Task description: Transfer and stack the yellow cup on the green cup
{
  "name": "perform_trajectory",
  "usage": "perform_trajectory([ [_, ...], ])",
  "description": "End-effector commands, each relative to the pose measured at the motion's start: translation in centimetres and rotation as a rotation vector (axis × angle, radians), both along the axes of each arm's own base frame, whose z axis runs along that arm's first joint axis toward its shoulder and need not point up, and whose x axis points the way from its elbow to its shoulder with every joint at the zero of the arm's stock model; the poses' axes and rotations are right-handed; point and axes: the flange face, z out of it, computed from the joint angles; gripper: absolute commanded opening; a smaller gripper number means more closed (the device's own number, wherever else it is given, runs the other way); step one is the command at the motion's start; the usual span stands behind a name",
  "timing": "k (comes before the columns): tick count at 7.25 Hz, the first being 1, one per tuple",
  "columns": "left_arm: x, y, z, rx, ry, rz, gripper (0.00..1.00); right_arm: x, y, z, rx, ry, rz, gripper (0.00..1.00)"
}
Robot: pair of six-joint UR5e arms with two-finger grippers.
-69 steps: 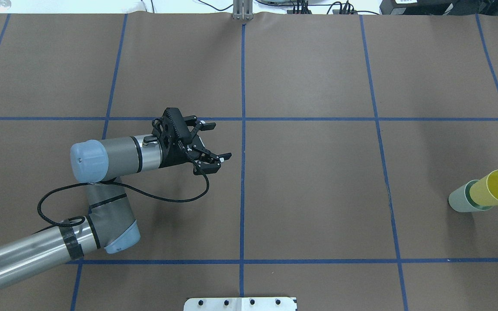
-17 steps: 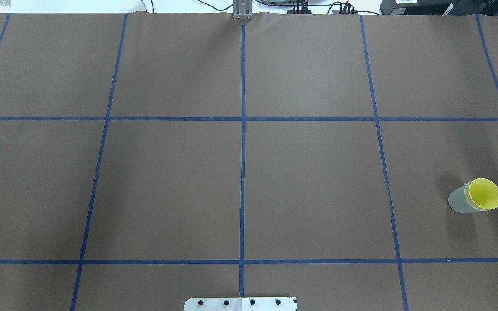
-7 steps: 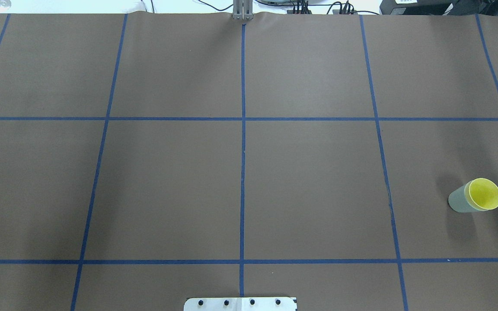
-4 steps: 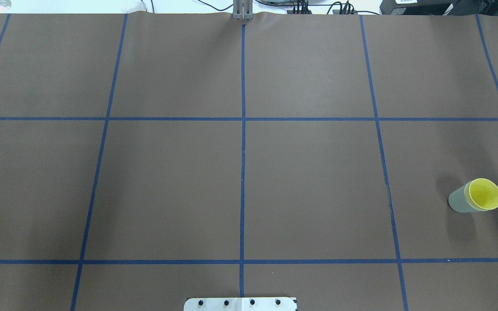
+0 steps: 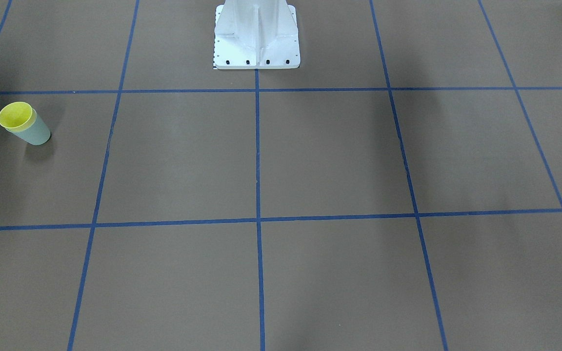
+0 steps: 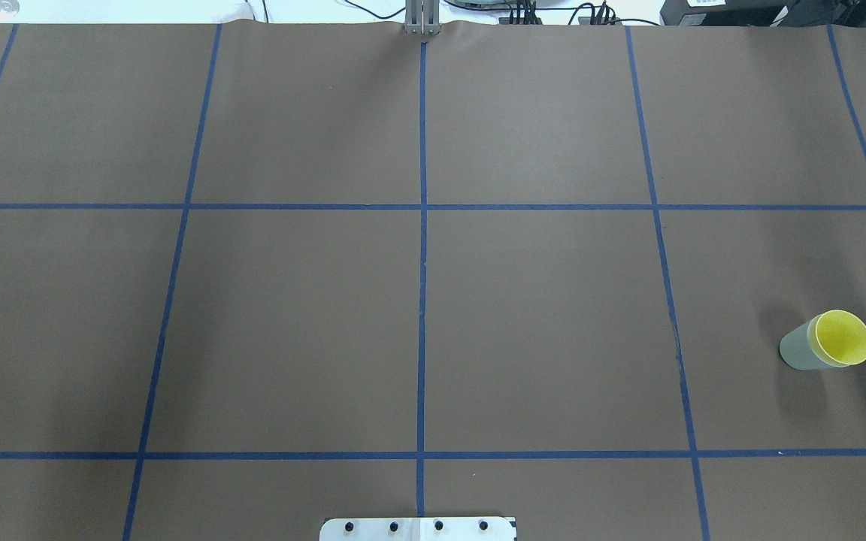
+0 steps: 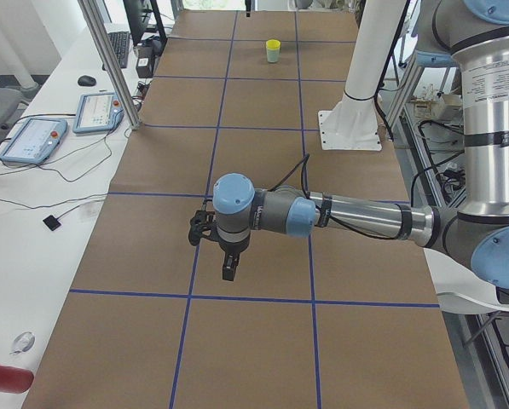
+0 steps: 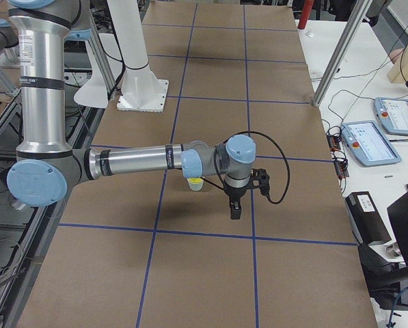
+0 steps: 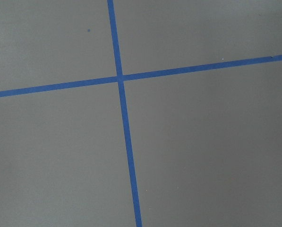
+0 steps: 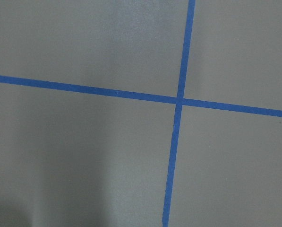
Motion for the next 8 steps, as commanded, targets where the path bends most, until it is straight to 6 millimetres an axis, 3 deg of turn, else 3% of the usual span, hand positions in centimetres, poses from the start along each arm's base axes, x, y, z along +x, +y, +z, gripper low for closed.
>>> perform_trajectory([
  [1,0.07,-0.24,-0.37,0.007,0.0,0.002,1.0,-0.05,-0.02,-0.07,-0.003,-0.003,0.006,1.0],
  [8,0.21,-0.32,0.08,-0.001,0.0,0.005,1.0,-0.44,0.08,-0.37,-0.047,-0.056,0.04,1.0],
])
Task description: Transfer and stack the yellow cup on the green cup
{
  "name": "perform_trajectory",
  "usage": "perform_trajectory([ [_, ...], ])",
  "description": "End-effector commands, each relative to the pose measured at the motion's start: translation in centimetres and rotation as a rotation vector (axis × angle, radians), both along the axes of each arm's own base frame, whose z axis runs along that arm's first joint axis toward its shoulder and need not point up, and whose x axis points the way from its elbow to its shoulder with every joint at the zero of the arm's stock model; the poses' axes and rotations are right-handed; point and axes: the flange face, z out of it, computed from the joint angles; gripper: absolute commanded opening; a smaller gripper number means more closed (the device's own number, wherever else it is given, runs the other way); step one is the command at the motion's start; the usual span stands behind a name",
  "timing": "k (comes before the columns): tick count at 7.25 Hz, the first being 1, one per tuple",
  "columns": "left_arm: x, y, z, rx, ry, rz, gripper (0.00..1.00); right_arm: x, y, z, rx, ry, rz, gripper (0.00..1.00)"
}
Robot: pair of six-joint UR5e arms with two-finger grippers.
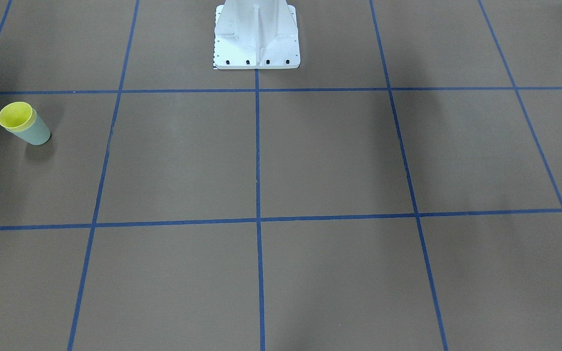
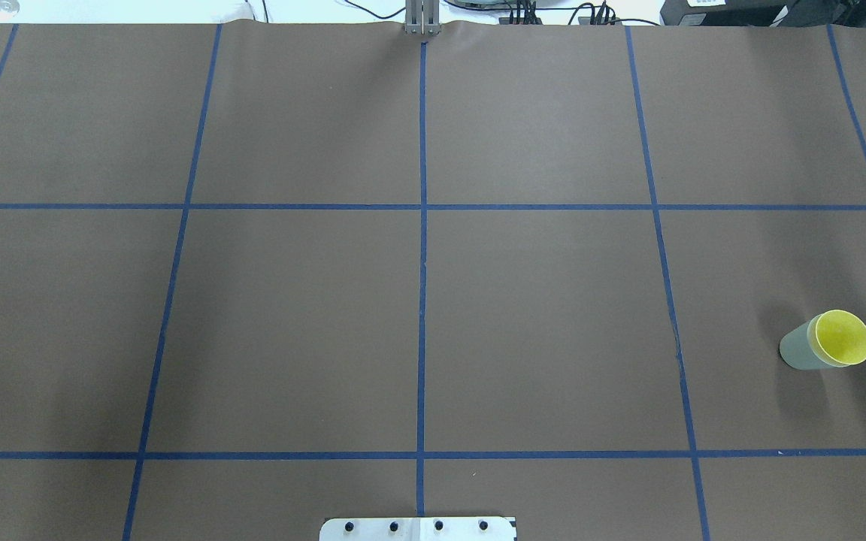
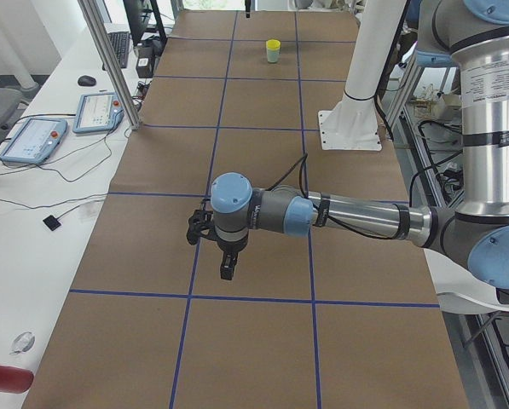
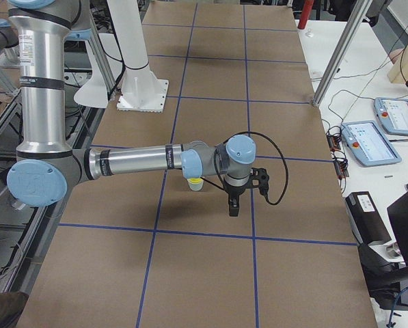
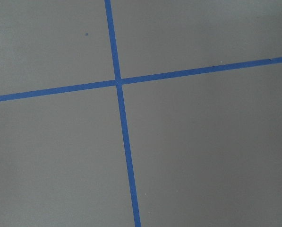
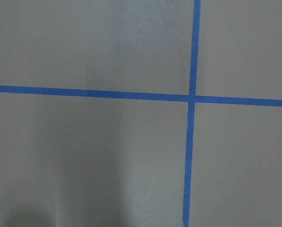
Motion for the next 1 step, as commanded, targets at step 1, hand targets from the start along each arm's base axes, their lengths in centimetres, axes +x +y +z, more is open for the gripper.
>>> perform_trajectory([
  [1,0.05,-0.01,0.05,-0.001,0.0,0.001,1.0,0.0,0.04,0.05,-0.003,-0.001,0.002,1.0],
])
